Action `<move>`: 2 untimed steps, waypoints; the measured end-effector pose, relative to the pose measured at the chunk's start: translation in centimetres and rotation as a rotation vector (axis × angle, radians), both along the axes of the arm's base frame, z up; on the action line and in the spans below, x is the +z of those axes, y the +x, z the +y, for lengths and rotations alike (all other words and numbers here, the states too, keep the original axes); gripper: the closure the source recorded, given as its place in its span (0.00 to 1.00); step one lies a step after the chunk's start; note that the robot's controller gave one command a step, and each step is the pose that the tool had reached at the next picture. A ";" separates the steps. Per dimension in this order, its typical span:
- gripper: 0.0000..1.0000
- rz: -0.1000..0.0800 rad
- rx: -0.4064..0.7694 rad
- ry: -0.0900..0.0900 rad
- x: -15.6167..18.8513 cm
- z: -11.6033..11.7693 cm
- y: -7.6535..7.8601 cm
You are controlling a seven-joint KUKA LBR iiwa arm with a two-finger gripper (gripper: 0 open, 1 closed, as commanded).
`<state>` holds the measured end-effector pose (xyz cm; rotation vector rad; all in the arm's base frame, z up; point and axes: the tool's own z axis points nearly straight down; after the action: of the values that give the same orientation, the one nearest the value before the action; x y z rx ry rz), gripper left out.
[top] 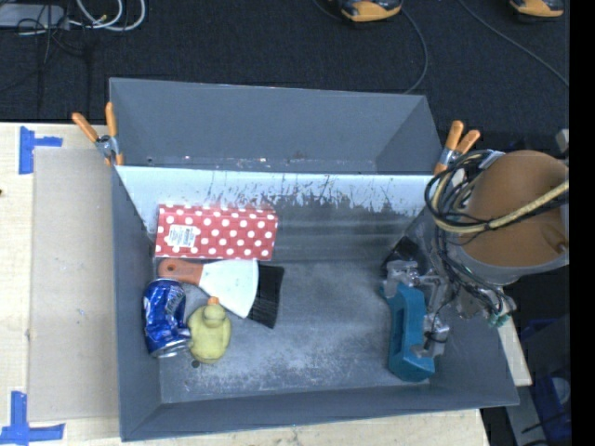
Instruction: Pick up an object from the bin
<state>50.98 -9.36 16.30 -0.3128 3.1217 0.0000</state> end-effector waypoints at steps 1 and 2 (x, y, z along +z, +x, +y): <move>0.00 0.007 0.455 0.001 -2.8 -2.8 0.5; 0.00 0.000 0.658 -0.001 -5.3 -4.1 2.3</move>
Offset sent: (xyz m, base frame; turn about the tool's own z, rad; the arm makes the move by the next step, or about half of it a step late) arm 0.0226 -0.0415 -0.0506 -0.6600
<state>53.31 -13.43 11.05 -1.3049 2.8531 0.0000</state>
